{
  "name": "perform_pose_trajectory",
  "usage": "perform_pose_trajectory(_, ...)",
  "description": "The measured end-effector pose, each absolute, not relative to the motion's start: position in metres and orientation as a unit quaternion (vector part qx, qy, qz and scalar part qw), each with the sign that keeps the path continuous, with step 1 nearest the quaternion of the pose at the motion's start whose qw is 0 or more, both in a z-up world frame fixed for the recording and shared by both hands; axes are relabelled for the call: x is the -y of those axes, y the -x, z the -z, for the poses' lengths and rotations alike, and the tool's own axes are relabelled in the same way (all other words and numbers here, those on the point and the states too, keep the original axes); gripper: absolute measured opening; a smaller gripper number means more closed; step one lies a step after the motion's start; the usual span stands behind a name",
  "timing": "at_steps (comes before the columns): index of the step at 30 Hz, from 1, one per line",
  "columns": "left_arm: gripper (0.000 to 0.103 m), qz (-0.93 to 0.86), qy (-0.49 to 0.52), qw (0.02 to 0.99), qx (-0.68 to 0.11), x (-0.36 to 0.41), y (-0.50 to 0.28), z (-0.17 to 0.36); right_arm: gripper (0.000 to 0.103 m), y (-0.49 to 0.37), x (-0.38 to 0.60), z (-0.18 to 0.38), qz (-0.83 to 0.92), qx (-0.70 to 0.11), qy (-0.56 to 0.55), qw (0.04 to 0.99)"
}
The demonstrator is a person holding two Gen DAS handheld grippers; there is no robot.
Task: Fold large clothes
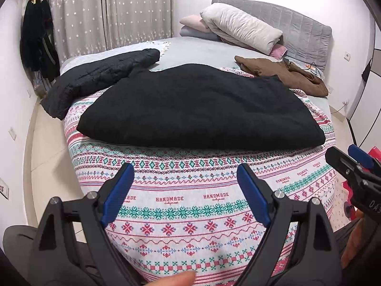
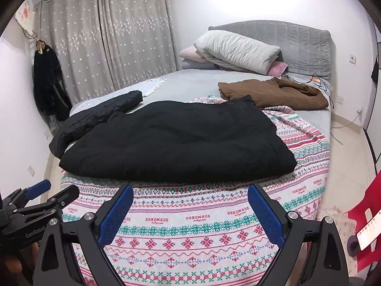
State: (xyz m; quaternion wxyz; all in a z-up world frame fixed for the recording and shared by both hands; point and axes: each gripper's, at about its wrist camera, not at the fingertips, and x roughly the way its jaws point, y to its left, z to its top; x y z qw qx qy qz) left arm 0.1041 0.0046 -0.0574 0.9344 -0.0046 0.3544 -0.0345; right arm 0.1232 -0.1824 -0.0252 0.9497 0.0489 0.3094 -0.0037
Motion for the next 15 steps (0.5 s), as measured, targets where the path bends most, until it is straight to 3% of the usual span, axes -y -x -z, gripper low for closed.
perform_pose_trajectory(15,0.089,0.039,-0.006,0.933,-0.358,-0.0009,-0.1064,0.0599,0.098,-0.1253,0.1828,0.0293,0.007,-0.316,-0.044,0.948)
